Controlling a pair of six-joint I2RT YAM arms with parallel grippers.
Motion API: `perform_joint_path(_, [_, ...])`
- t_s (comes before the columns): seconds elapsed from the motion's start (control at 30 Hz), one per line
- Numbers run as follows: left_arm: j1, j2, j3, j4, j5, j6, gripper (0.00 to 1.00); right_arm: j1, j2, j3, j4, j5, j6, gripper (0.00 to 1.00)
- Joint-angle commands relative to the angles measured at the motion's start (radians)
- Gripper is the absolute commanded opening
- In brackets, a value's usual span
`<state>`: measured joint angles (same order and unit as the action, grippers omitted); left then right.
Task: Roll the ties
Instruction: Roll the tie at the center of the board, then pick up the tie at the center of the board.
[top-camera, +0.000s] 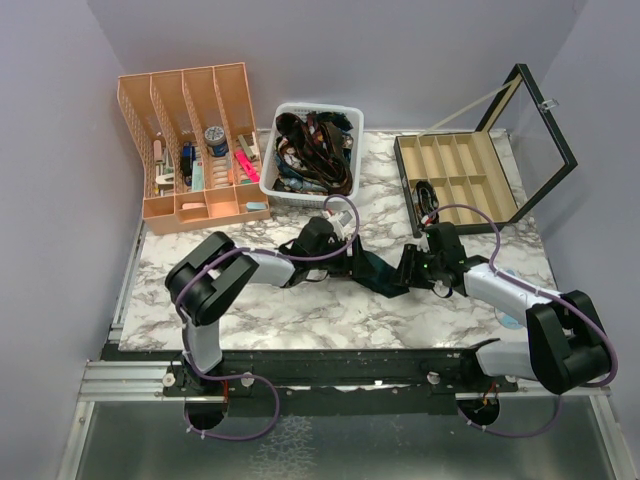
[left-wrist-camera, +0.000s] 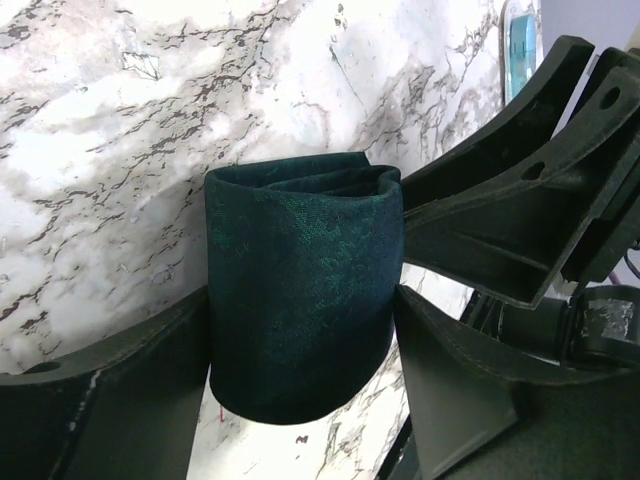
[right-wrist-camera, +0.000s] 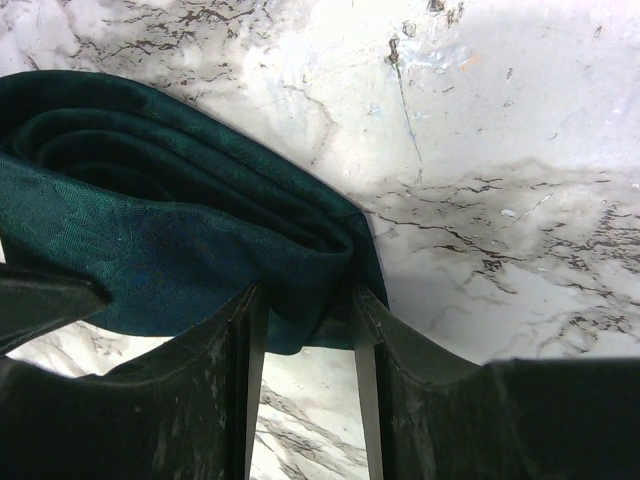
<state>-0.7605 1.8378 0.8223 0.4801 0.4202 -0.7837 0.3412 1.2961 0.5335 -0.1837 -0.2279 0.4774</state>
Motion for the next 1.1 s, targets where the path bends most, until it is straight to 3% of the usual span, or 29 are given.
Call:
perform_joint_path(0.0, [0.007,0.053,-0.005,0.015,0.053,-0.039,0.68,0.001,0.016,-0.023,-0.026,0.037,-0.006,0.44])
perform_joint_path(0.2, [0.007,0.073,-0.002,0.046,0.097,-0.036,0.56,0.002,0.018,-0.027,-0.016,0.028,-0.003,0.44])
perform_joint_path(0.5, [0.007,0.035,0.0,0.058,0.104,0.037,0.27,0.001,0.009,-0.018,0.036,-0.053,-0.027,0.48])
perform_joint_path(0.67, [0.007,0.009,-0.005,0.059,0.117,0.099,0.05,0.001,-0.075,-0.007,0.082,-0.085,-0.042,0.64])
perform_joint_path(0.77, [0.009,-0.021,-0.027,0.059,0.127,0.148,0.0,0.002,-0.124,0.014,0.124,-0.078,-0.078,0.79])
perform_joint_path(0.97, [0.034,-0.101,-0.098,0.058,0.18,0.254,0.0,0.002,-0.086,-0.006,0.388,-0.221,-0.141,0.85])
perform_joint_path(1.07, [0.039,-0.155,-0.139,0.058,0.225,0.345,0.0,0.002,-0.029,-0.108,0.707,-0.417,-0.2,0.87])
